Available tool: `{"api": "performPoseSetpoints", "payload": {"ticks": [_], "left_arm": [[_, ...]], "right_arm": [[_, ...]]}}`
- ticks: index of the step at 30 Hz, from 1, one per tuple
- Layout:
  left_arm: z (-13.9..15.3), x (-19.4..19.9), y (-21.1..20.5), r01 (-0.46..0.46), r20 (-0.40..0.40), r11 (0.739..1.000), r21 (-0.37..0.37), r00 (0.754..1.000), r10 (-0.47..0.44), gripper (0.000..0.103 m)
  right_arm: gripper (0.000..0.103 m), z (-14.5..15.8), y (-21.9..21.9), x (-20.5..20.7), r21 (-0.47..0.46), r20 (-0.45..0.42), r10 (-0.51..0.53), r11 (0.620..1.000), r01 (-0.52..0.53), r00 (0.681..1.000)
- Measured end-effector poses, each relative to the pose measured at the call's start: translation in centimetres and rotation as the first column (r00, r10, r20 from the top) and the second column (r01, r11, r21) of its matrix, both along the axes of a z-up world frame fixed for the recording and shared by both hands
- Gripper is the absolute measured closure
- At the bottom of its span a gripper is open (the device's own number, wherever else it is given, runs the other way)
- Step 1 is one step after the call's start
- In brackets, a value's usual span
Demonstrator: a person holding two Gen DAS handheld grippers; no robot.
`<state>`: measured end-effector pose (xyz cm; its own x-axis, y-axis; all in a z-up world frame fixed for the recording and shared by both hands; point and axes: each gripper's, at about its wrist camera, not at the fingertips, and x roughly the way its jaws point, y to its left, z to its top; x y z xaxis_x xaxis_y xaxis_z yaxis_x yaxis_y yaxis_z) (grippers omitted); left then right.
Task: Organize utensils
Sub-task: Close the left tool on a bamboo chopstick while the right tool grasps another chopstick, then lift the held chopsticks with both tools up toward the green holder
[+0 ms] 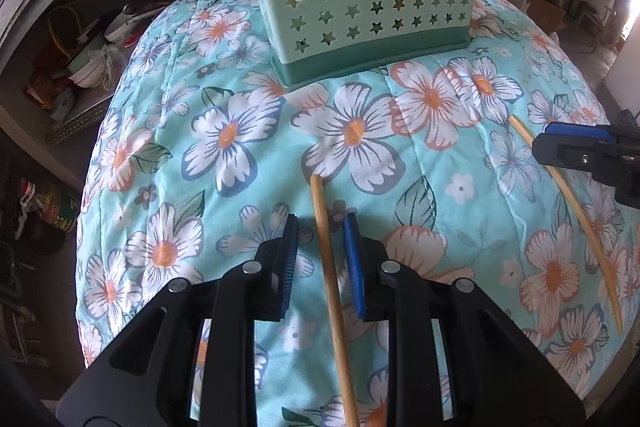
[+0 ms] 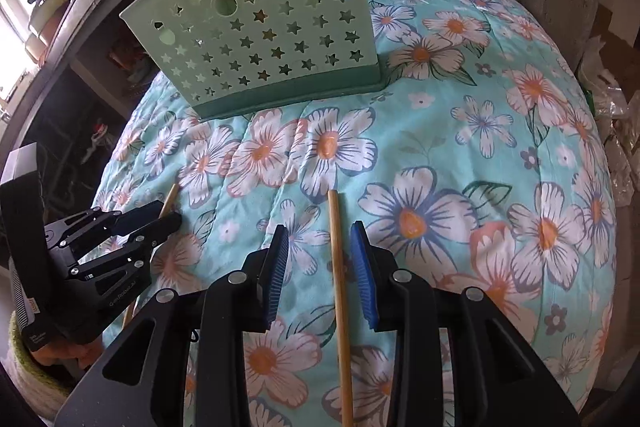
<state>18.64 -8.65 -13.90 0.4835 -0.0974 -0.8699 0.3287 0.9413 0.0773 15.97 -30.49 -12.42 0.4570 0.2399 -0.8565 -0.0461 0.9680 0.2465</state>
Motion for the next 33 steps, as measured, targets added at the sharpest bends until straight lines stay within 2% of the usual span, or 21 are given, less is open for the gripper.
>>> {"api": "performPoseSetpoints", "payload": {"ticks": [8,15,22,33], "left_arm": [[0.0,0.0,0.1,-0.013,0.010,1.000,0.001,1.000,0.013,0.082],[0.0,0.1,0.1,-0.020,0.009,1.000,-0.006,1.000,0.020,0.085],[0.0,0.2,0.3,-0.025,0.006,1.000,-0.015,1.000,0.025,0.086],[0.0,0.2,0.3,-0.028,0.005,0.999,-0.017,1.000,0.028,0.086]], "right_arm": [[0.074,-1.3,0.8,0.9,-0.062,-0.029,-0.002,0.998,0.001,1.000],[0.095,-1.5,0.8,1.1,-0.074,-0.028,-0.020,0.997,0.017,0.999],[0.096,-0.7,1.1,1.9,-0.020,-0.019,-0.017,1.000,0.016,1.000],[0.096,-0.1,2.1,2.8,0.014,-0.009,-0.006,1.000,0.006,1.000]]}}
